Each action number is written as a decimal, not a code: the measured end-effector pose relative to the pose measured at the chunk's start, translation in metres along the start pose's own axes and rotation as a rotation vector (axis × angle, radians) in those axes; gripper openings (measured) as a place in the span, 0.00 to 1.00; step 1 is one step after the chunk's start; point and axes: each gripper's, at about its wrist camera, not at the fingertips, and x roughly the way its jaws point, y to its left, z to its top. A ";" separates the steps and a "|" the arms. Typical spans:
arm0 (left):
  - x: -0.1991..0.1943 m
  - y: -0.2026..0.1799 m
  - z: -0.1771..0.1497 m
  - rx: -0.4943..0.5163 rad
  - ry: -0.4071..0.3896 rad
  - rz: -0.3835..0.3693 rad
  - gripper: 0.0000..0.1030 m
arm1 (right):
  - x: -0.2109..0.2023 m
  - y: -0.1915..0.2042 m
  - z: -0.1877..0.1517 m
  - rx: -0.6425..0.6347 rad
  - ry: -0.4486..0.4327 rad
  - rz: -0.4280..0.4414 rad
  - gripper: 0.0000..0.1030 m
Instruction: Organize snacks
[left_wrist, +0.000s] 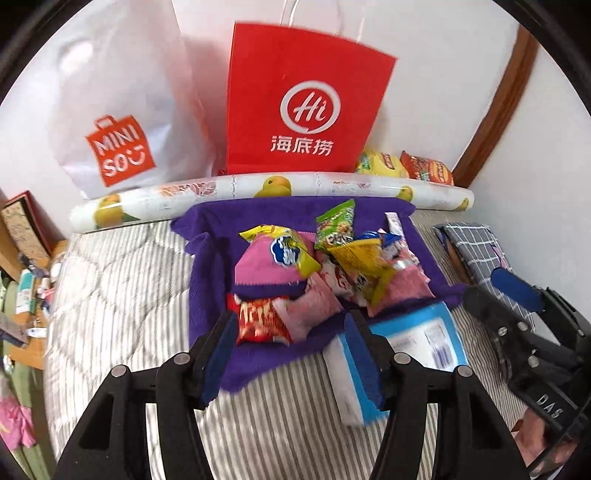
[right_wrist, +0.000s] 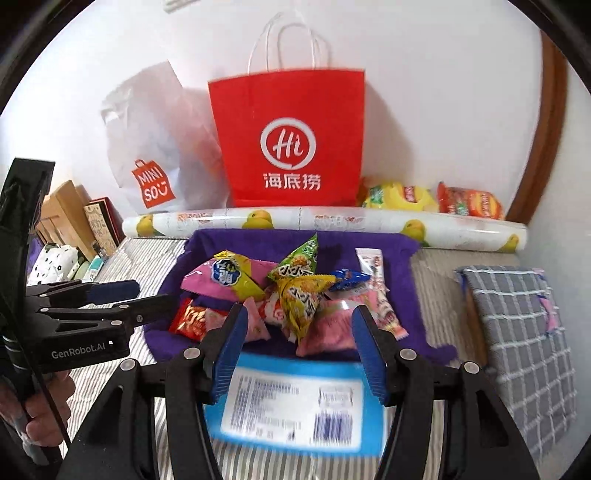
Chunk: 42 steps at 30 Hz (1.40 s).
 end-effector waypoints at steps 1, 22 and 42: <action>-0.009 -0.003 -0.004 0.003 -0.009 0.001 0.58 | -0.010 0.000 -0.003 0.006 -0.008 -0.002 0.57; -0.158 -0.085 -0.125 0.059 -0.199 0.018 0.85 | -0.191 -0.006 -0.120 0.130 -0.115 -0.094 0.89; -0.201 -0.104 -0.171 0.062 -0.270 0.062 0.89 | -0.249 -0.017 -0.168 0.192 -0.146 -0.165 0.93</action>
